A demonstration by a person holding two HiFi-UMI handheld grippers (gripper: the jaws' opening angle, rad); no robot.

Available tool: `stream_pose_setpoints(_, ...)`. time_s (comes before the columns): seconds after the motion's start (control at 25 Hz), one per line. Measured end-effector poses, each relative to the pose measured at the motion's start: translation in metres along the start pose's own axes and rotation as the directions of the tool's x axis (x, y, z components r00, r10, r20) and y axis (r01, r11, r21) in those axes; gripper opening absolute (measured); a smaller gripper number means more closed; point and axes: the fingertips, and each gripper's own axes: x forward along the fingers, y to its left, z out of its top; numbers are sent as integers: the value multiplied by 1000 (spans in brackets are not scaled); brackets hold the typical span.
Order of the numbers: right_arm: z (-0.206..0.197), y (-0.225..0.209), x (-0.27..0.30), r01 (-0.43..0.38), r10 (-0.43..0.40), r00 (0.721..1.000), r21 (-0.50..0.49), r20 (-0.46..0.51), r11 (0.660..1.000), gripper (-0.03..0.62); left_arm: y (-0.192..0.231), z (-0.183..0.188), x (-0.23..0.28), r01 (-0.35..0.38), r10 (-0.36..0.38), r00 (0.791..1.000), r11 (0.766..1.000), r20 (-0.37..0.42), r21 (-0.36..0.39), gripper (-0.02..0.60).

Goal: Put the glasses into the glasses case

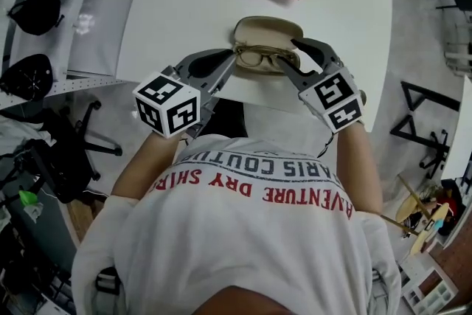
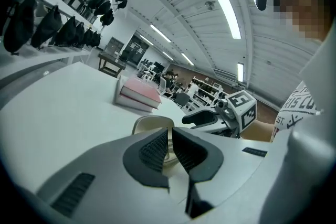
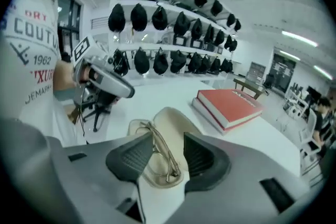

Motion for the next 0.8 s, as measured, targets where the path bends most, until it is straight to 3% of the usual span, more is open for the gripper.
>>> stream_pose_setpoints(0.12,13,-3,-32,-16,-14,986,183,164,983,166,-27,17,-2,20,-21,1000,998,21,56,46)
stream_pose_setpoints(0.24,24,8,-68,-53,-38,954,291,298,955,156,-56,31,-9,36,-41,998,993,45,109,46)
stream_pose_setpoints(0.6,71,49,-152,-77,-73,852,263,518,962,44,-119,57,-47,71,-97,988,976,119,206,46)
stream_pose_setpoints(0.8,86,60,-181,-50,-86,820,221,565,974,25,-149,67,-58,98,-137,979,965,148,245,46)
